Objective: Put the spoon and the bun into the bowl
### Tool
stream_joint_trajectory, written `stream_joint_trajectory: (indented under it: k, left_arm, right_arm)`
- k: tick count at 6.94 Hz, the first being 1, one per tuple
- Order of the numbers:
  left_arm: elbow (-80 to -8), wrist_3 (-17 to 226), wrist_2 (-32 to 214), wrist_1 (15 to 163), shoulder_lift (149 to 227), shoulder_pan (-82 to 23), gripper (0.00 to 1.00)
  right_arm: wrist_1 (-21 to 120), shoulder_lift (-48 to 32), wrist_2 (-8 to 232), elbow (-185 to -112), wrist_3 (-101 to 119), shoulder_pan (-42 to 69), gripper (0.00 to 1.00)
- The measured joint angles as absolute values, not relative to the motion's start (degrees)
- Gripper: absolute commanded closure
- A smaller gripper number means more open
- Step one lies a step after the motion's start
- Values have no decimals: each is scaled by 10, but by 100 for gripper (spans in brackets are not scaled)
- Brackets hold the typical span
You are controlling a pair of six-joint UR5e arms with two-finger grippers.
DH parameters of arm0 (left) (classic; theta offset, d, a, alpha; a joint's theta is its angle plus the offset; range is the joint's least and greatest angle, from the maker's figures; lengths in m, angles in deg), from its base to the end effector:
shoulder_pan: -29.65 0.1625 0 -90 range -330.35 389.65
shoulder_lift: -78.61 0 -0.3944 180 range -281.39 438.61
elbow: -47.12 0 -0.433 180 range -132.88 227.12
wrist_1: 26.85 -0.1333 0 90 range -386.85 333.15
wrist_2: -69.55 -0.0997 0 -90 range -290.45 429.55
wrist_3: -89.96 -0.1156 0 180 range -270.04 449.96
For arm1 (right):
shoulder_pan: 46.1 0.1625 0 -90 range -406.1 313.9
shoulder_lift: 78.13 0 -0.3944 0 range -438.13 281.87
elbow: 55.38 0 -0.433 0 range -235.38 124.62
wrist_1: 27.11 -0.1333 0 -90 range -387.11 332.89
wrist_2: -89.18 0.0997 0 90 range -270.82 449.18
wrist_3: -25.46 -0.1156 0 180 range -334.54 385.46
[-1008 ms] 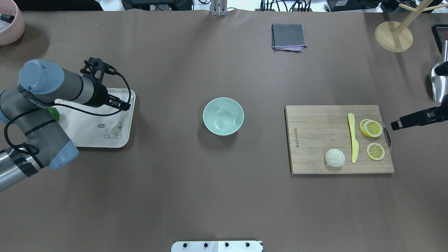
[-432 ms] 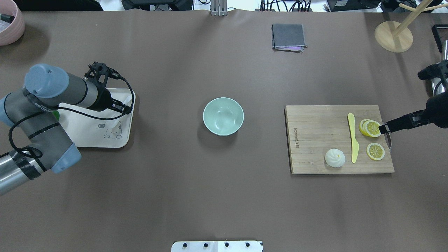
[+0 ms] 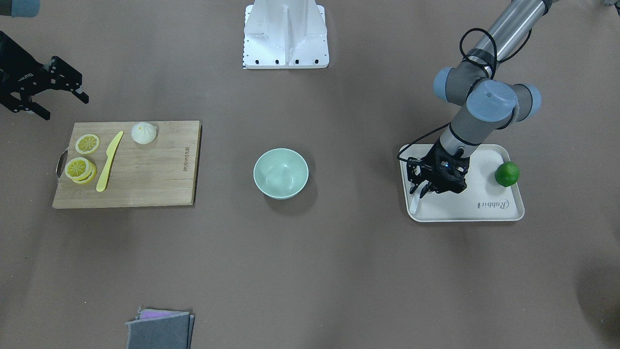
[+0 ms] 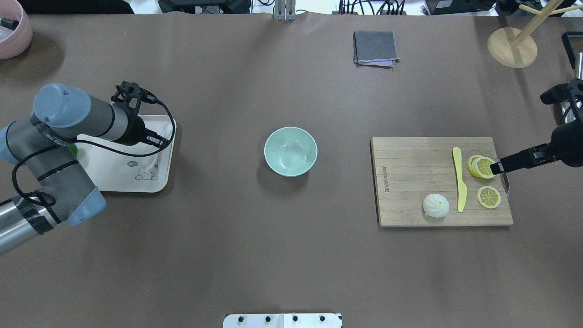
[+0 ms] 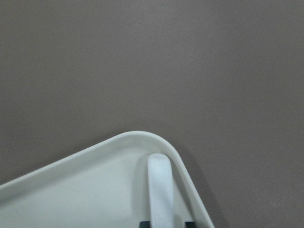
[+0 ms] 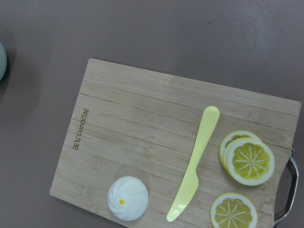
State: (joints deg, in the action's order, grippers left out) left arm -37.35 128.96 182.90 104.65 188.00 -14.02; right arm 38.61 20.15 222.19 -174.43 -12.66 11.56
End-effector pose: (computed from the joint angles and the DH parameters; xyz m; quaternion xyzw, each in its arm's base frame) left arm 0.4425 -0.5434 0.4091 0.2131 0.4401 0.1492 0.8595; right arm -0.2099 -0.4333 0.3884 0.0958 -0.4822 -0.0969 0.8654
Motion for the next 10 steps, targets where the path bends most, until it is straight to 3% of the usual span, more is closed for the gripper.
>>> stream_joint_trajectory:
  k: [2,5,9,10]
  left_arm:
    - [-409,1292,1872,1027,1880,-171,100]
    - [-534,1376,1929,863,1933,-222,100]
    - [-525,1469,1927,824,2027,-193,100]
    - [-515,1487,1917,824,2047,-176,100]
  right_arm:
    - [386,185,2191,-1747,-185,84,0]
    - [385,152,2040,-1749,-372,-57,0]
    - [388,147,1964,-1721,-396,-115,3]
    - [389,145,1957,-1705,-396,-121,25]
